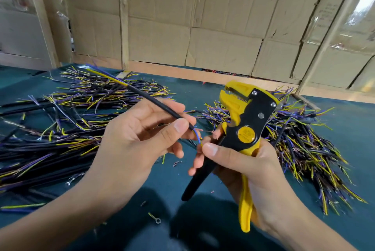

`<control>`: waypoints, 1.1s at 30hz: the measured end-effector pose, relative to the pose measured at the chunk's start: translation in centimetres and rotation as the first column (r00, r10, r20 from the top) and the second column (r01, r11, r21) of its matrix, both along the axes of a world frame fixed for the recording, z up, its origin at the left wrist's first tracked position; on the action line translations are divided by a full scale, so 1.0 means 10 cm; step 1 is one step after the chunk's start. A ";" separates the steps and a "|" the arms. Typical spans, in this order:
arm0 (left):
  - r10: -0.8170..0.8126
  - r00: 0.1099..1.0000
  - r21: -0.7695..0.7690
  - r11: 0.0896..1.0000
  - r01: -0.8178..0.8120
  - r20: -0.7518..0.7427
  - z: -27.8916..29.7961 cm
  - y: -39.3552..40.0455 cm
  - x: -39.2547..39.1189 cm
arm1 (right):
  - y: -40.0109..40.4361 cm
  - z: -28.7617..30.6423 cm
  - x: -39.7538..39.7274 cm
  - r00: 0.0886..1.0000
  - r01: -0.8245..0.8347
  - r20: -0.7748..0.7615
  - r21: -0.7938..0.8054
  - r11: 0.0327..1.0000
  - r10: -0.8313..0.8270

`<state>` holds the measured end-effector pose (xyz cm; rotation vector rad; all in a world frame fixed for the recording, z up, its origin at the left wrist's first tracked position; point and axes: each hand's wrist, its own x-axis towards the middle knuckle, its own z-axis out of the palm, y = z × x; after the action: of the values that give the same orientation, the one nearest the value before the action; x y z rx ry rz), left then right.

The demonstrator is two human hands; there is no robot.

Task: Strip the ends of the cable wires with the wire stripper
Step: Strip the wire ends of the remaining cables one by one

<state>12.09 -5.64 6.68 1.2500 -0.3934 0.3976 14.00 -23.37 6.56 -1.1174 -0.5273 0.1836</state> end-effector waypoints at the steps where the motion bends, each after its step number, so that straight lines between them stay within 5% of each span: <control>1: -0.018 1.000 -0.012 1.000 0.018 -0.009 0.00 0.00 0.00 | 0.01 0.00 0.00 1.000 -0.018 -0.023 0.013 1.000 0.018; 11: -0.172 0.983 0.058 0.983 0.175 -0.056 0.04 0.03 -0.02 | -0.01 0.06 0.00 0.979 -0.157 -0.136 -0.033 0.987 0.151; 15: -0.245 0.965 -0.040 0.969 0.242 -0.097 0.06 0.01 -0.02 | -0.03 0.07 0.00 0.971 -0.182 -0.160 -0.017 0.983 0.177; 21: -0.212 0.959 -0.039 0.977 0.209 -0.189 0.07 -0.02 -0.02 | -0.03 0.08 0.03 0.979 -0.124 -0.167 -0.054 0.991 0.114; 27: -0.130 0.975 0.126 0.980 0.154 -0.182 0.09 0.00 -0.04 | -0.03 0.05 0.03 0.996 -0.054 -0.080 -0.135 0.989 0.043; 33: -0.251 0.917 -0.024 0.966 0.256 -0.311 0.13 0.02 -0.02 | -0.04 0.08 0.04 0.997 -0.051 -0.065 -0.139 0.989 0.042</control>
<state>11.88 -5.40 7.94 1.2351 -0.2829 -0.0281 14.40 -23.78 7.34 -1.2327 -0.4910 0.2987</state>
